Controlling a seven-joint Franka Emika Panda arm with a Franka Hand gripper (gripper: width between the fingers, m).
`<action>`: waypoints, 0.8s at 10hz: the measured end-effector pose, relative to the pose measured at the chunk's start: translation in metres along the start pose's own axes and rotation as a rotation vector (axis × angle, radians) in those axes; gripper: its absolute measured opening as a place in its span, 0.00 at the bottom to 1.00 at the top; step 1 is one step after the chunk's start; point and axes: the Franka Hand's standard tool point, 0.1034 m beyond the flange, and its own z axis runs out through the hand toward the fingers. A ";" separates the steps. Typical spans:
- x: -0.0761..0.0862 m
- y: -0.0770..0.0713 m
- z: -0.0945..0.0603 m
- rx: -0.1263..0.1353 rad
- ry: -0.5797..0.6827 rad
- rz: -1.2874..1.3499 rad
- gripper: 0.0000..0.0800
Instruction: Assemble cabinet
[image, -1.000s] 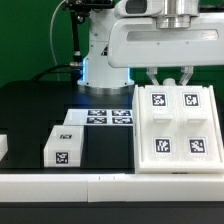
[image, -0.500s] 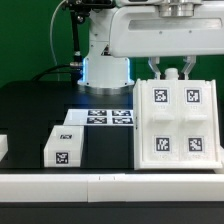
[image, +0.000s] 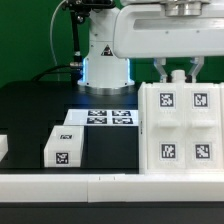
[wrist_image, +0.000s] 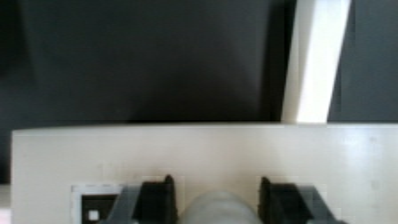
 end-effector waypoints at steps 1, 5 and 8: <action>0.008 -0.001 -0.001 -0.002 0.004 0.009 0.28; 0.011 0.001 -0.001 -0.001 -0.010 0.003 0.28; 0.024 0.000 0.000 -0.003 -0.003 0.001 0.28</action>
Offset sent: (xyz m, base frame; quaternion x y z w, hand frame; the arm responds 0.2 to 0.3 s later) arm -0.0060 -0.0018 0.0028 0.0033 -0.0036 -0.0001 1.0000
